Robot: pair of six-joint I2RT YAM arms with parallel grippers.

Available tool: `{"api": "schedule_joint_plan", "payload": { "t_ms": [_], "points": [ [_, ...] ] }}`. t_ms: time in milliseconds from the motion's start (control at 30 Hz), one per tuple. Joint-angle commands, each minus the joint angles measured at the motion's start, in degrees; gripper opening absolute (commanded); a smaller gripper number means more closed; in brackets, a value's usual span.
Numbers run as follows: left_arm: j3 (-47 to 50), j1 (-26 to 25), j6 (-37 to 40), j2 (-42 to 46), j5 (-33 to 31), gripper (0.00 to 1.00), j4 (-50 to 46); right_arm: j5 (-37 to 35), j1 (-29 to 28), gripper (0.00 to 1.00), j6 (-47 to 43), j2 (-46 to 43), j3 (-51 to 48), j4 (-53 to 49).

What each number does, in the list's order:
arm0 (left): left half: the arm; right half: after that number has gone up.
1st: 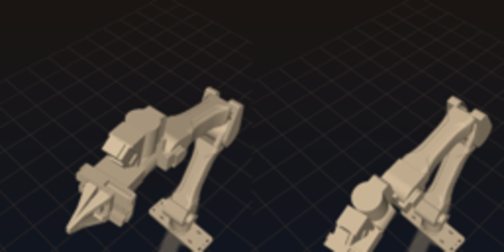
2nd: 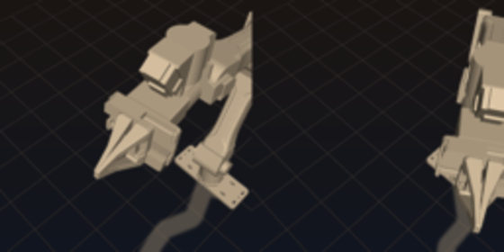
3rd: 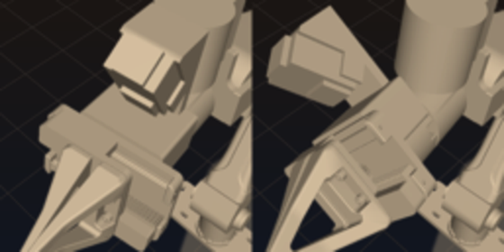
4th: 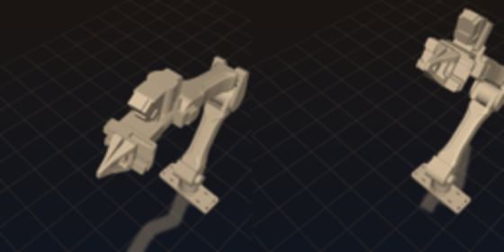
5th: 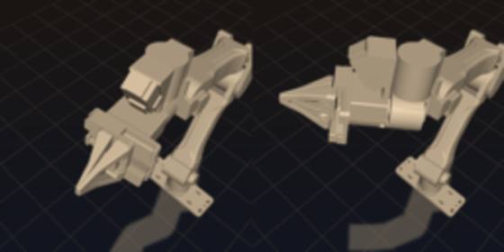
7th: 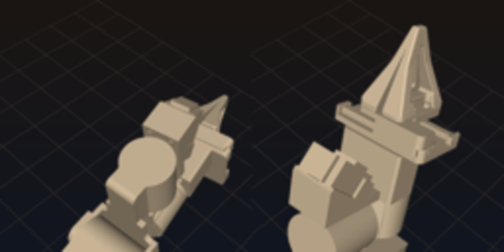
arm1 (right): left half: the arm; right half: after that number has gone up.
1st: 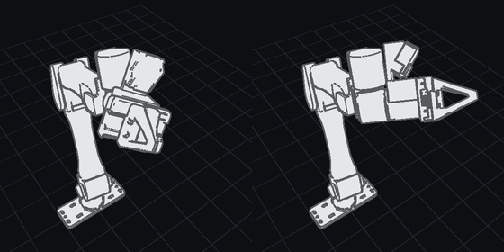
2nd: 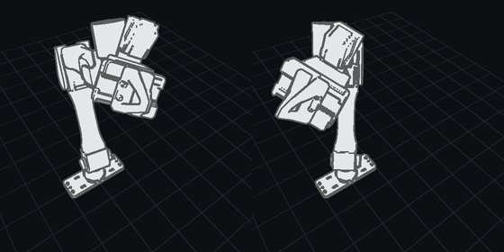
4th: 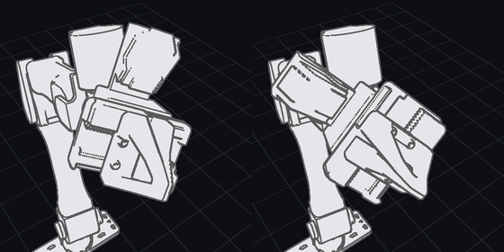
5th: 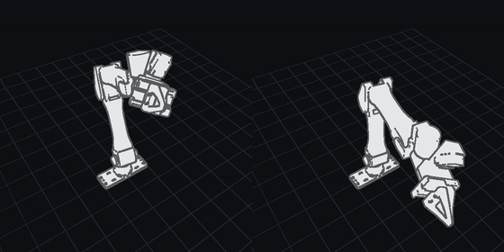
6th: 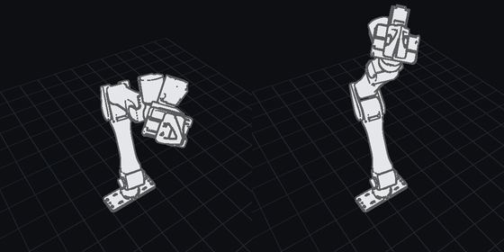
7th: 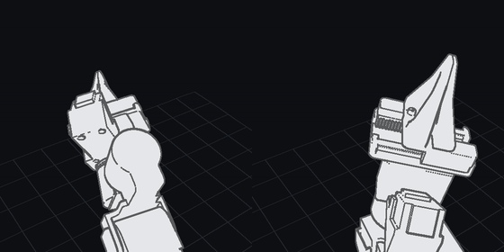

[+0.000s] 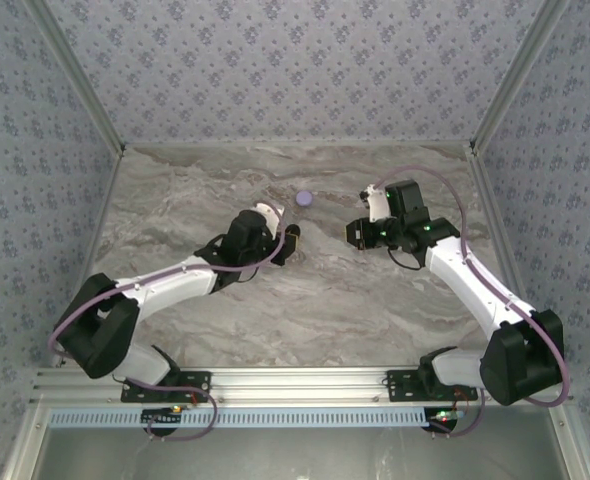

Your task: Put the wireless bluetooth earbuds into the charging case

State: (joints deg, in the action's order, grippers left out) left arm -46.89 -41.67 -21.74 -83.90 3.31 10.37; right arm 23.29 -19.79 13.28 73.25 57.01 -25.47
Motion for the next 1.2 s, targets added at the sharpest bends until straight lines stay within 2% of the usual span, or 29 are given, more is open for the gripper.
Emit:
{"api": "schedule_joint_plan", "payload": {
  "t_ms": [0, 200, 433, 700, 1167],
  "points": [
    [-3.68, 1.01, -2.23, -1.93, -2.17, 0.08, -5.05, -0.70, 0.59, 0.15, 0.52, -1.10, -0.64, -1.45],
    [-8.56, 2.30, -4.36, -6.92, -0.81, 0.08, -9.75, -0.88, 0.95, 0.15, 0.70, -1.18, -1.26, -1.51],
    [-14.42, 5.01, -7.86, -14.81, 5.42, 0.09, -11.67, -0.79, 1.24, 0.16, 0.80, -1.10, -2.13, -1.08],
    [-21.48, 6.63, -10.62, -23.66, 11.37, 0.09, -11.35, -0.84, 1.46, 0.17, 0.87, -0.83, -2.32, -1.61],
    [-26.05, 7.38, -13.62, -31.59, 15.34, 0.09, -10.28, -0.09, 1.52, 0.17, 0.79, -0.10, -2.43, -1.87]
  ]
}}
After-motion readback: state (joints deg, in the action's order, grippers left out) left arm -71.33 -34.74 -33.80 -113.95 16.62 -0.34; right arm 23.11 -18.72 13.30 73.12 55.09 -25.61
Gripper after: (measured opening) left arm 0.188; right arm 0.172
